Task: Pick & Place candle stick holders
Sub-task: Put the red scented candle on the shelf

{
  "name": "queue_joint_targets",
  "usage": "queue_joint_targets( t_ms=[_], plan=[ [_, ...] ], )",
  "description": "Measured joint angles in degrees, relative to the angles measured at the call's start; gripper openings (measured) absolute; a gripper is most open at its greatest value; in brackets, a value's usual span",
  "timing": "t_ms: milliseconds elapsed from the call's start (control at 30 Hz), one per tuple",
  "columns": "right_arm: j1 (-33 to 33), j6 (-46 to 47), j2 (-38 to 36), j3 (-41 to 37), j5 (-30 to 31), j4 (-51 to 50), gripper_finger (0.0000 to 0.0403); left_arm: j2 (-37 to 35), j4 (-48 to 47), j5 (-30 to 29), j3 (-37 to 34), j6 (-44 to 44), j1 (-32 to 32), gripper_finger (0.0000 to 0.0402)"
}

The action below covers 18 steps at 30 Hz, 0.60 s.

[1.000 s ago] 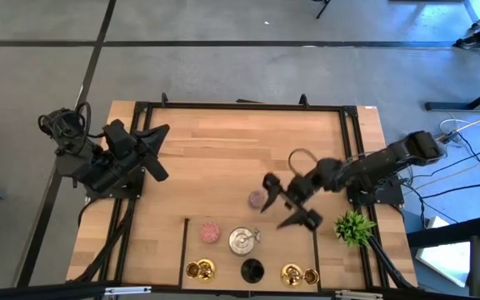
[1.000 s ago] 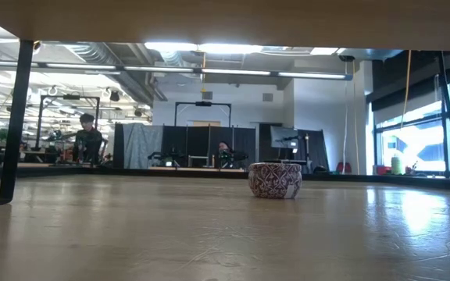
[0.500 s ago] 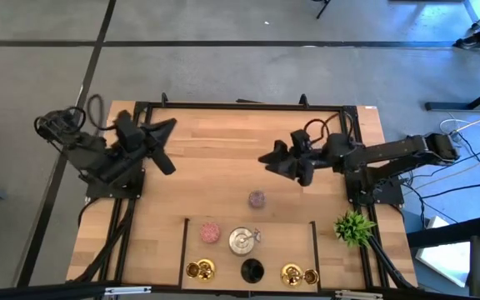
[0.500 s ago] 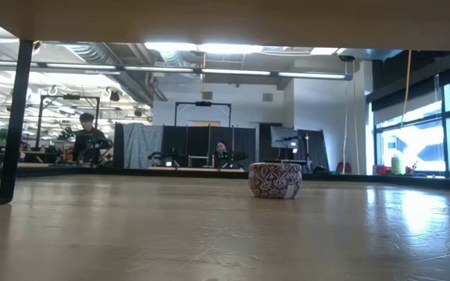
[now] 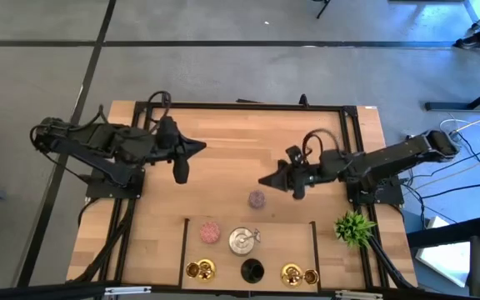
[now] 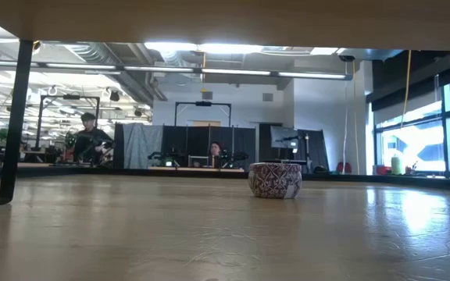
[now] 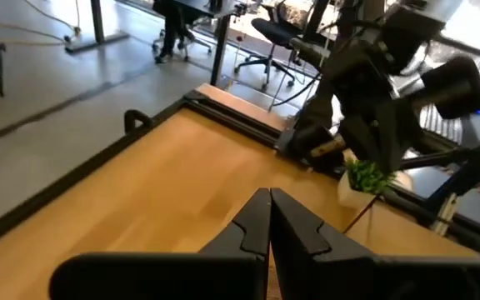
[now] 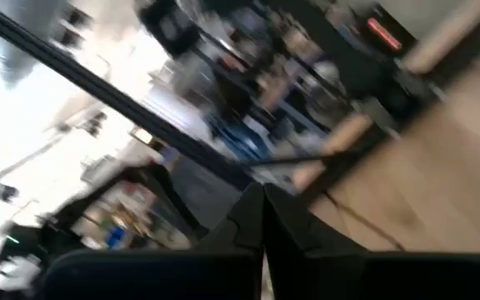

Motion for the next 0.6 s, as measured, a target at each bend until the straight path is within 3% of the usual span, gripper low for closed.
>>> queue_joint_targets(
  t_ms=[133,267,367,600],
  plan=[
    [3.86,1.06,0.00,3.84,2.59,-13.55,0.0003,-0.02,0.35,3.29,0.00,-2.01,1.26,0.0002],
    [6.69,3.86,0.00,5.87,5.05,-23.29,0.0002,0.36,-0.71,13.62,0.01,-3.13,2.88,0.0002],
    [7.89,6.38,0.00,6.37,6.18,-26.62,0.0001,1.65,-6.41,22.39,0.02,-4.92,3.64,0.0002],
    [9.21,10.09,0.16,6.41,6.35,-28.71,0.0001,5.73,-22.01,33.35,-0.01,-1.05,3.73,0.0002]
  ],
)
